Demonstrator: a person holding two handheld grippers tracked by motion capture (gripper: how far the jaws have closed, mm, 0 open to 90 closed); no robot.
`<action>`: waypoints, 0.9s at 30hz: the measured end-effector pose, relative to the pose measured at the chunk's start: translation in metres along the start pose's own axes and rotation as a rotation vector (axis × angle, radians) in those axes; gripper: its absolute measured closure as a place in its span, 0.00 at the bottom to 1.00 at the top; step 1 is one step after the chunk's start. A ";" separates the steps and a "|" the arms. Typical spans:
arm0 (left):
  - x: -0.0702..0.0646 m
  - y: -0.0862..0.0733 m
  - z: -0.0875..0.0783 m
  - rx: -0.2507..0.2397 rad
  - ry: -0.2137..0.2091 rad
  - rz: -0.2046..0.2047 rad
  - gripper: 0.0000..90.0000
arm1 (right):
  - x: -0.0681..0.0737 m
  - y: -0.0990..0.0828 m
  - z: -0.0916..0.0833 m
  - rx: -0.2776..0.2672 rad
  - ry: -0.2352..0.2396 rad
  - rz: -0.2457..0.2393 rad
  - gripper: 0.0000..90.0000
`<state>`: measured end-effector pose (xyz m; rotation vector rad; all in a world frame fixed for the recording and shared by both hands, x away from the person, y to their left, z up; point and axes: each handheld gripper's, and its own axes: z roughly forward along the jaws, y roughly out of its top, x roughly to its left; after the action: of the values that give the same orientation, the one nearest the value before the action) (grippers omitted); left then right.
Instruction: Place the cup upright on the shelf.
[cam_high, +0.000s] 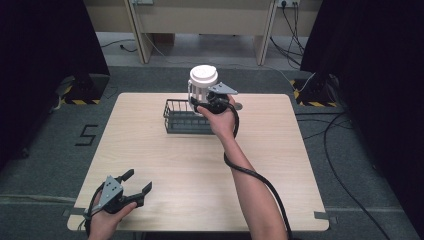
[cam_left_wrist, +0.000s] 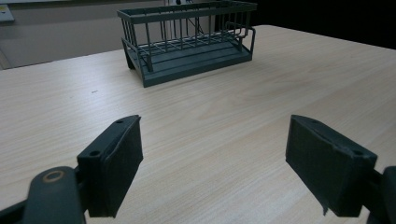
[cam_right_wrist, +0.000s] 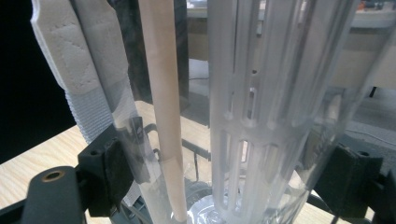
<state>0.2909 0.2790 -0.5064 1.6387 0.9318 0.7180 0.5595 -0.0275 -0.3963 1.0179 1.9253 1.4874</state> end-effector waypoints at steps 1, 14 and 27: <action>0.000 0.000 0.000 0.001 0.000 0.002 0.20 | 0.000 0.000 0.000 0.000 0.000 0.000 0.20; 0.000 0.000 0.000 -0.001 -0.004 0.000 0.20 | 0.002 0.000 0.014 0.003 -0.011 0.016 0.20; 0.000 0.000 0.000 -0.002 -0.006 -0.001 0.20 | -0.002 -0.007 0.027 0.032 -0.034 0.025 0.20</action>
<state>0.2907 0.2792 -0.5063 1.6375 0.9275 0.7123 0.5789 -0.0141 -0.4107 1.0778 1.9251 1.4477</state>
